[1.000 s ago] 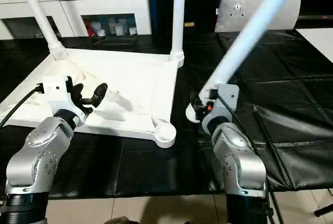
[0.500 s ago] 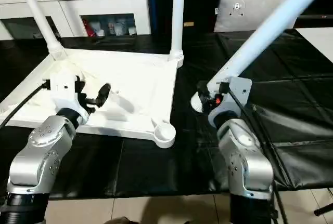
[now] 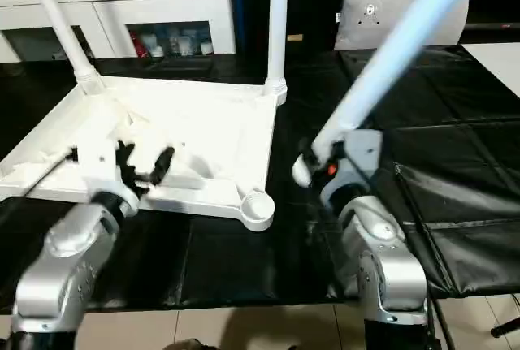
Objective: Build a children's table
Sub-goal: Pick table leg, then rotate table base
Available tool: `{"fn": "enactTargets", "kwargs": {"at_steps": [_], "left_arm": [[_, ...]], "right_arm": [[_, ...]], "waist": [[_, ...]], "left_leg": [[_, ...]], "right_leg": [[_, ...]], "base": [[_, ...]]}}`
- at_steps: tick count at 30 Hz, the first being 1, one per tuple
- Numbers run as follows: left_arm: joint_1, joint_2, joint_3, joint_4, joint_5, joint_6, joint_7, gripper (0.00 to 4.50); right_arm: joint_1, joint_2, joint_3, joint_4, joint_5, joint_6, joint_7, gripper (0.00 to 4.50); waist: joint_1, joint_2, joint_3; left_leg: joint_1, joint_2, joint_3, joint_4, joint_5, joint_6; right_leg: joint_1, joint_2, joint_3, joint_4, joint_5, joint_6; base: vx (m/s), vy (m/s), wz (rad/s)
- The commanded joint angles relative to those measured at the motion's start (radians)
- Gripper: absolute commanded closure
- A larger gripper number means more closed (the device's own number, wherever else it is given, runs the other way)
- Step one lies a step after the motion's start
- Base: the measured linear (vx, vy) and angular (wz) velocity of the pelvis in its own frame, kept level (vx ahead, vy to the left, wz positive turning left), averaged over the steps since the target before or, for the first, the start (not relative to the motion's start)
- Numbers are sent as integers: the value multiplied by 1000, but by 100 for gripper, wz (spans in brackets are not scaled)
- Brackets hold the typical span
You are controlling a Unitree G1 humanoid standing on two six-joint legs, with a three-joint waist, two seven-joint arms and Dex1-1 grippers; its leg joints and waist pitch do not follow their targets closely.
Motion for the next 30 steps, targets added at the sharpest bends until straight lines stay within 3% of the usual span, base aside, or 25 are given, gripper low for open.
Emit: {"fn": "enactTargets", "kwargs": {"at_steps": [1, 2, 3, 4, 7, 8, 9, 12, 16, 17, 18, 19, 20, 25, 28, 30], "left_arm": [[3, 5, -7, -13, 4, -6, -4, 58], [2, 6, -8, -11, 6, -5, -4, 58], [0, 6, -9, -10, 6, -4, -4, 58], [-6, 6, -9, -5, -2, 10, -12, 58], [-26, 37, -37, 14, -6, 6, -81, 58], [-55, 82, -80, 46, 14, -15, -156, 58], [-62, 91, -90, 54, 14, -16, -176, 58], [-121, 155, -152, 121, 9, -16, -325, 58], [-212, 220, -209, 246, 32, -46, -486, 75], [-261, 263, -258, 317, 46, -106, -602, 75], [-261, 263, -258, 317, 46, -106, -602, 86], [-274, 275, -270, 337, 49, -123, -633, 96], [-285, 284, -279, 355, 49, -140, -666, 96], [-364, 339, -343, 473, 61, -224, -879, 138], [-442, 352, -392, 601, 91, -286, -1002, 166], [-475, 353, -419, 667, 126, -330, -1029, 173]], "right_arm": [[1, -10, 27, -34, 25, 12, 38, 259], [-1, -13, 34, -33, 24, 10, 46, 259], [-2, -15, 38, -31, 21, 6, 50, 259], [-11, -5, 32, -21, 33, 2, 58, 259], [-37, -6, 35, 7, 27, -4, 71, 259], [-57, -10, 37, 29, 35, -7, 93, 259], [-61, -13, 38, 34, 34, -10, 96, 259], [-89, -38, 38, 70, 26, -25, 113, 259], [-124, -55, 32, 103, 24, -61, 143, 259], [-136, -68, 40, 117, -9, -101, 142, 259], [-136, -68, 40, 117, -9, -101, 142, 259], [-140, -72, 42, 121, -17, -106, 141, 259], [-142, -78, 47, 121, -7, -87, 157, 259], [-144, -94, 57, 132, 11, -91, 201, 259], [-140, -104, 63, 144, 26, -104, 241, 259], [-141, -99, 60, 151, 28, -105, 241, 259]], "waist": [[1, -16, -51], [0, -15, -50], [0, -25, -51], [2, -27, -50], [5, -23, -50], [6, -36, -49], [9, -30, -50], [10, -31, -49], [10, -30, -56], [12, -30, -58], [13, -30, -57], [13, -32, -62], [14, -25, -62], [12, -25, -62], [14, -29, -58], [16, -26, -59]], "left_leg": [[17, 90, -57, -88, -284, 22], [17, 90, -57, -89, -285, 23], [16, 90, -56, -88, -280, 25], [16, 90, -55, -88, -274, 26], [19, 94, -57, -91, -280, 18], [19, 93, -58, -94, -284, 18], [21, 91, -59, -94, -291, 16], [29, 97, -59, -98, -310, -11], [22, 101, -59, -100, -245, -23], [23, 98, -57, -97, -232, -18], [21, 94, -55, -97, -222, -11], [20, 96, -54, -95, -194, -11], [20, 102, -55, -94, -177, -11], [24, 104, -52, -94, -185, -2], [27, 100, -49, -94, -212, -3], [26, 105, -53, -95, -216, -10]], "right_leg": [[31, -118, 77, -105, -488, 33], [31, -118, 77, -106, -489, 35], [32, -119, 78, -107, -488, 36], [31, -120, 78, -106, -493, 35], [28, -120, 79, -107, -496, 33], [28, -119, 81, -105, -492, 35], [28, -120, 81, -102, -499, 35], [25, -123, 85, -101, -490, 29], [36, -128, 94, -77, -314, -30], [36, -129, 95, -73, -294, -43], [35, -129, 96, -78, -299, -41], [43, -132, 97, -66, -261, -56], [43, -133, 97, -60, -225, -76], [44, -132, 97, -60, -206, -108], [45, -137, 99, -69, -264, -103], [48, -139, 98, -68, -280, -102]], "base": [[0, 0, 0], [0, 0, 0], [0, 0, 0], [0, 0, 0], [0, 0, 0], [0, 0, 0], [0, 0, 0], [0, 0, 0], [0, 0, 0], [0, 0, 0], [0, 0, 0], [0, 0, 0], [0, 0, 0], [0, 0, 0], [0, 0, 0], [0, 0, 0]]}}
